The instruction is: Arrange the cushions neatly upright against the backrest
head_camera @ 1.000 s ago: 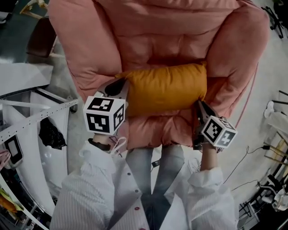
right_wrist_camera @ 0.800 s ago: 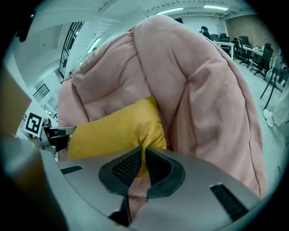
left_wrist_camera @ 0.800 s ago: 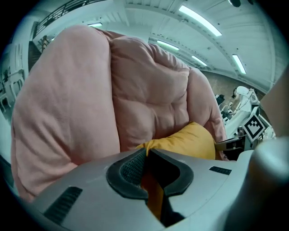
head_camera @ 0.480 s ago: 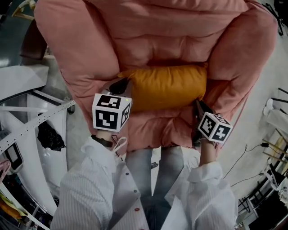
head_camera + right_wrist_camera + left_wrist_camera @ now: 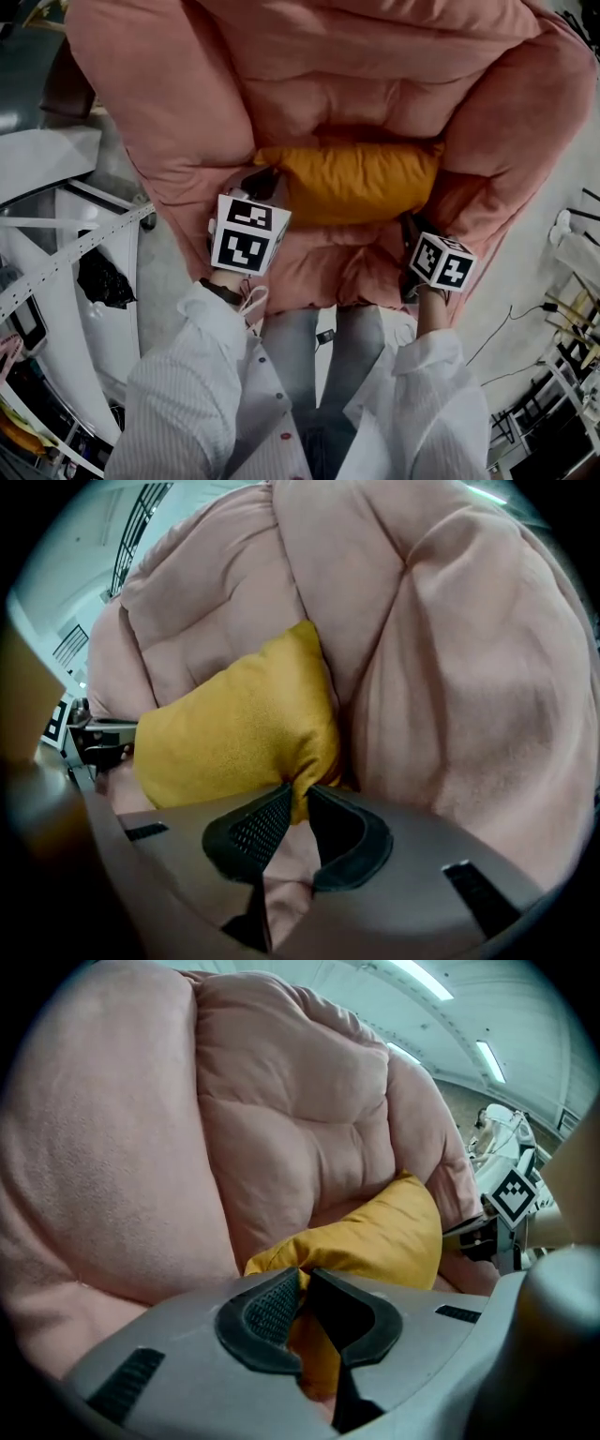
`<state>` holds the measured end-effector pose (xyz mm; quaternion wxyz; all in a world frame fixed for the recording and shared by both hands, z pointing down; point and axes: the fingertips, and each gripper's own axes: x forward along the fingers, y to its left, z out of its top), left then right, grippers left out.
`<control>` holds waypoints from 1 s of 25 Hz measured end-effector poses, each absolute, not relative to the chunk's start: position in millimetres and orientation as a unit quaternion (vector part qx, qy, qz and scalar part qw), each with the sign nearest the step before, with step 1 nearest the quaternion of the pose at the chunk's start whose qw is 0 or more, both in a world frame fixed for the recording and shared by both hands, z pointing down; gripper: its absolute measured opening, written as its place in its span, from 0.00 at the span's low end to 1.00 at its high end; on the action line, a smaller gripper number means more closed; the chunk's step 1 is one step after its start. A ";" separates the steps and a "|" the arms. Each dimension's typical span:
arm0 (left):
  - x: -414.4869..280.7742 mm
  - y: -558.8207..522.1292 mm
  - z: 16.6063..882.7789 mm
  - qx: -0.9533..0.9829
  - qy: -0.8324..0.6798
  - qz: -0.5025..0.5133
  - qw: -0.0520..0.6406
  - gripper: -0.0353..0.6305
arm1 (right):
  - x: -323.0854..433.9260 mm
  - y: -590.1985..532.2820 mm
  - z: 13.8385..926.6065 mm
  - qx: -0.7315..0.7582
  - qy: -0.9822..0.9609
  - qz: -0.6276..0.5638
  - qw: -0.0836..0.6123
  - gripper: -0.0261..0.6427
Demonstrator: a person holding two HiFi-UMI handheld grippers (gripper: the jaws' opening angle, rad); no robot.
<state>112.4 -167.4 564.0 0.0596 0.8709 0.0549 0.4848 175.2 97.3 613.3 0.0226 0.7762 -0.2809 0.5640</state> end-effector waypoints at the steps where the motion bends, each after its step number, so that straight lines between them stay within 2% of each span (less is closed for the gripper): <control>1: 111.0 -166.3 565.4 0.869 0.057 0.488 0.055 0.11 | 173.9 97.2 616.7 0.772 -0.284 0.568 0.030 0.08; 5: 106.0 -163.7 570.2 0.868 0.057 0.491 0.043 0.12 | 171.4 99.8 625.6 0.764 -0.288 0.575 0.057 0.08; 12: 103.7 -163.9 564.9 0.871 0.048 0.486 0.048 0.12 | 172.4 98.7 626.3 0.762 -0.294 0.573 0.062 0.08; 19: 90.7 -165.3 545.4 0.873 0.017 0.486 0.043 0.18 | 165.2 108.7 615.9 0.752 -0.300 0.584 0.060 0.10; 22: 86.9 -160.5 530.5 0.879 -0.004 0.470 0.078 0.28 | 166.1 114.6 604.1 0.757 -0.312 0.570 0.072 0.12; 25: 79.8 -145.5 510.5 0.882 -0.023 0.456 0.118 0.29 | 169.8 123.5 579.4 0.765 -0.328 0.549 0.079 0.13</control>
